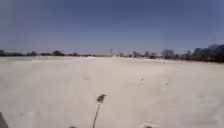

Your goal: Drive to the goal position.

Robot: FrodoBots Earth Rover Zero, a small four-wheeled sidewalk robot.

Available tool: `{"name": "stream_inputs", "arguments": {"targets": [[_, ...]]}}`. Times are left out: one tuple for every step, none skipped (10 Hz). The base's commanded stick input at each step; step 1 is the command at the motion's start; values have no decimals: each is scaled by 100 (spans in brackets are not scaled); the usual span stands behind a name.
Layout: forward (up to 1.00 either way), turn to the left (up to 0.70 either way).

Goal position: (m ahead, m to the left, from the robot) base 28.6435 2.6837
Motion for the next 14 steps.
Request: {"name": "stream_inputs", "arguments": {"targets": [[70,0],[70,0],[70,0],[70,0],[70,0],[70,0],[70,0],[70,0],[70,0],[70,0],[70,0],[70,0],[70,0],[70,0]]}}
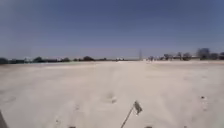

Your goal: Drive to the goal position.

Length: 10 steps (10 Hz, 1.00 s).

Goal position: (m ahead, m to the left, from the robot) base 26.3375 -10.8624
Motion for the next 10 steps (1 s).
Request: {"name": "stream_inputs", "arguments": {"targets": [[70,0],[70,0],[70,0],[70,0],[70,0],[70,0],[70,0],[70,0],[70,0],[70,0]]}}
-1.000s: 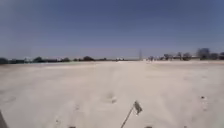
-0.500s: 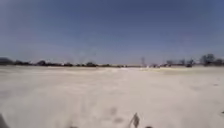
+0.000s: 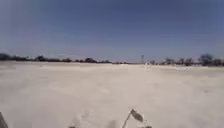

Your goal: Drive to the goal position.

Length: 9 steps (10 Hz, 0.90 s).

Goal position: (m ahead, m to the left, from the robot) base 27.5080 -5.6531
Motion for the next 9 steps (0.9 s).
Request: {"name": "stream_inputs", "arguments": {"targets": [[70,0],[70,0],[70,0],[70,0],[70,0],[70,0],[70,0],[70,0],[70,0]]}}
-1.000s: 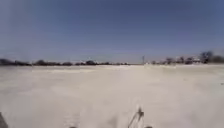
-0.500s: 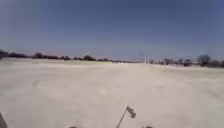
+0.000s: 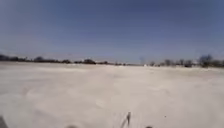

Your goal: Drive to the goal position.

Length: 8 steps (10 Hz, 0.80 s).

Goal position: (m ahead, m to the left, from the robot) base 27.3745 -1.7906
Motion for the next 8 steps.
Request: {"name": "stream_inputs", "arguments": {"targets": [[70,0],[70,0],[70,0],[70,0],[70,0],[70,0],[70,0],[70,0]]}}
